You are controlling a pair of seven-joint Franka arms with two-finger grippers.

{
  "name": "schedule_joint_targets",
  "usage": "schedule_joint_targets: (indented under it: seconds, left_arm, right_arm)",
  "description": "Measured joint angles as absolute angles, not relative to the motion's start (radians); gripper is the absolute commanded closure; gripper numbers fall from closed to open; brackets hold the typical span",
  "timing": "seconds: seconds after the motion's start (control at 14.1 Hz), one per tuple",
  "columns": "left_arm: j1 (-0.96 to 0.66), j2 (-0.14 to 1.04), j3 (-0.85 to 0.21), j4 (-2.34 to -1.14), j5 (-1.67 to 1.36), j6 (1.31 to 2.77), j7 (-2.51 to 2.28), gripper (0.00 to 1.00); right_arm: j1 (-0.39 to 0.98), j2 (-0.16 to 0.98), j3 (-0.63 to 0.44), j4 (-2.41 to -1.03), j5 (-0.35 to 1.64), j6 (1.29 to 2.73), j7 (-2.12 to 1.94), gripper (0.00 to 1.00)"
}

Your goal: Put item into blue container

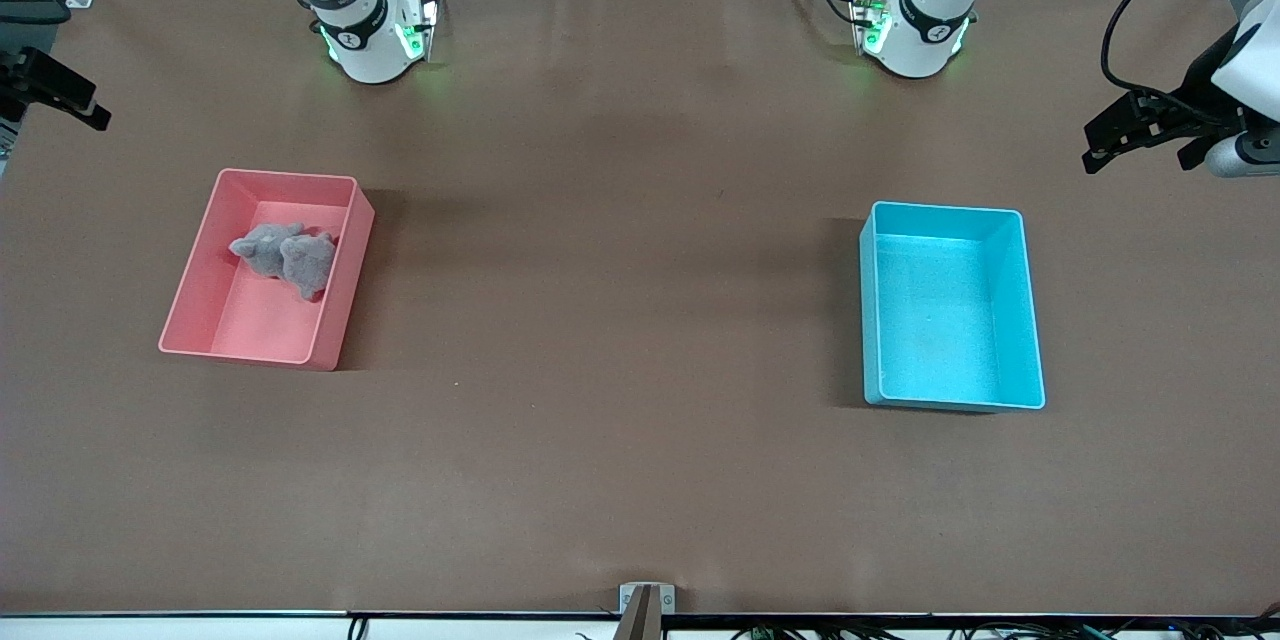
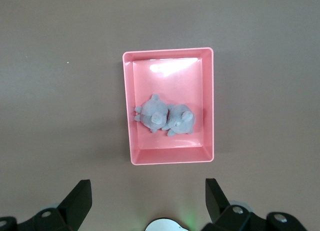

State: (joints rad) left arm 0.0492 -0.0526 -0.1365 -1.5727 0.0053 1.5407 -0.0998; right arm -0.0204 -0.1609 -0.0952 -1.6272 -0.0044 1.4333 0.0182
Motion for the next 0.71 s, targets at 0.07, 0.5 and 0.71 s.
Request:
schedule_joint_targets:
  seconds: [0.07, 0.5, 0.71]
  left_arm:
    - [0.049, -0.053, -0.136, -1.573, 0.004, 1.541, -0.100, 0.00]
    - [0.049, -0.052, -0.135, -1.573, 0.003, 1.541, -0.100, 0.00]
    - [0.049, -0.051, -0.134, -1.571, 0.004, 1.541, -0.100, 0.00]
  right_arm:
    - [-0.020, -0.158, -0.095, -1.610, -0.007, 1.418, 0.018, 0.00]
    - [-0.020, -0.073, -0.095, -1.488, -0.013, 1.338, 0.018, 0.00]
    - [-0.021, -0.069, -0.094, -1.485, 0.004, 1.339, 0.018, 0.00]
